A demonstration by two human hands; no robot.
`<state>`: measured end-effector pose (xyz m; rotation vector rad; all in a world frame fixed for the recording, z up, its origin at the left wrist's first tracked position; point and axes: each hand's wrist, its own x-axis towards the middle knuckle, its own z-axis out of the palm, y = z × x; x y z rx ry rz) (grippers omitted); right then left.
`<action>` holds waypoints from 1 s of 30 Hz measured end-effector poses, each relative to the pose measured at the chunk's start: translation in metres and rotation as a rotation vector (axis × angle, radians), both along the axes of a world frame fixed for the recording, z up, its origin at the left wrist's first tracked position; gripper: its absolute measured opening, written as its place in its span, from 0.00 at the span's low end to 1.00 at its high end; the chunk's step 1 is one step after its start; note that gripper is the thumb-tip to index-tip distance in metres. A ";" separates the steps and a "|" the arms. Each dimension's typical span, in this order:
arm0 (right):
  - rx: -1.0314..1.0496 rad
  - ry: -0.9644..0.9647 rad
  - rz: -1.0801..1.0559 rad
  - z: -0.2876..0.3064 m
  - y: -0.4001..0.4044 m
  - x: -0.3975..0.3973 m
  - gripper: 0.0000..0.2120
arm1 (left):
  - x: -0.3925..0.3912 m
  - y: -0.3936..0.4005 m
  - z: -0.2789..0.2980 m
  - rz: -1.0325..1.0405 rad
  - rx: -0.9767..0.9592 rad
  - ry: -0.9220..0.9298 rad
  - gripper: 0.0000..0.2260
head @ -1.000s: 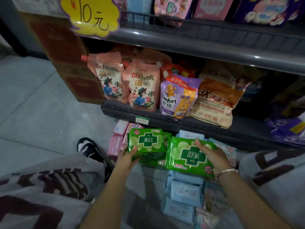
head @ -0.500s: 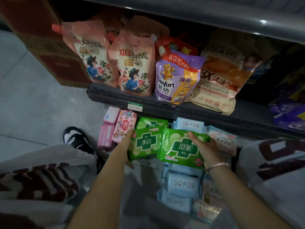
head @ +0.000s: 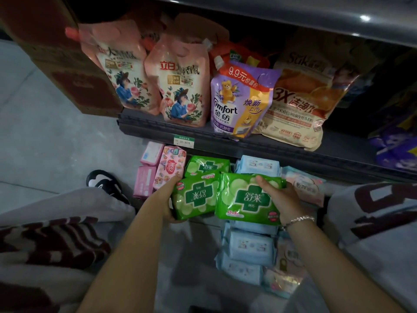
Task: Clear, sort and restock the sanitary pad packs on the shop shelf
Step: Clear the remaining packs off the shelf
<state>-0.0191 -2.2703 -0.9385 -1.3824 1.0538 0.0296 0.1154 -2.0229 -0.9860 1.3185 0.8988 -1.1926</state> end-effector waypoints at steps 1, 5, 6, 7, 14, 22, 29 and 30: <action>0.007 -0.001 0.011 0.001 0.000 0.000 0.50 | -0.004 0.005 0.002 0.014 -0.028 0.008 0.21; 0.035 -0.016 0.062 0.017 0.000 0.004 0.39 | -0.019 0.034 0.001 -0.034 -0.125 -0.036 0.20; 0.036 -0.021 0.061 0.020 -0.001 0.005 0.36 | -0.023 0.043 0.000 -0.061 -0.142 -0.047 0.22; 0.039 -0.029 0.061 0.022 -0.001 0.005 0.35 | -0.027 0.050 0.000 -0.084 -0.147 -0.055 0.23; -0.012 0.052 0.073 0.008 0.004 0.003 0.50 | -0.055 0.064 -0.015 -0.047 -0.219 -0.190 0.32; -0.028 0.098 0.149 -0.007 0.018 0.004 0.58 | -0.086 0.037 -0.059 0.172 -0.211 -0.287 0.40; -0.007 0.096 0.170 -0.003 0.028 0.008 0.46 | -0.094 0.029 -0.087 0.141 -0.082 -0.361 0.27; -0.010 0.085 0.175 -0.004 0.028 0.008 0.42 | -0.091 0.028 -0.089 0.135 -0.081 -0.382 0.24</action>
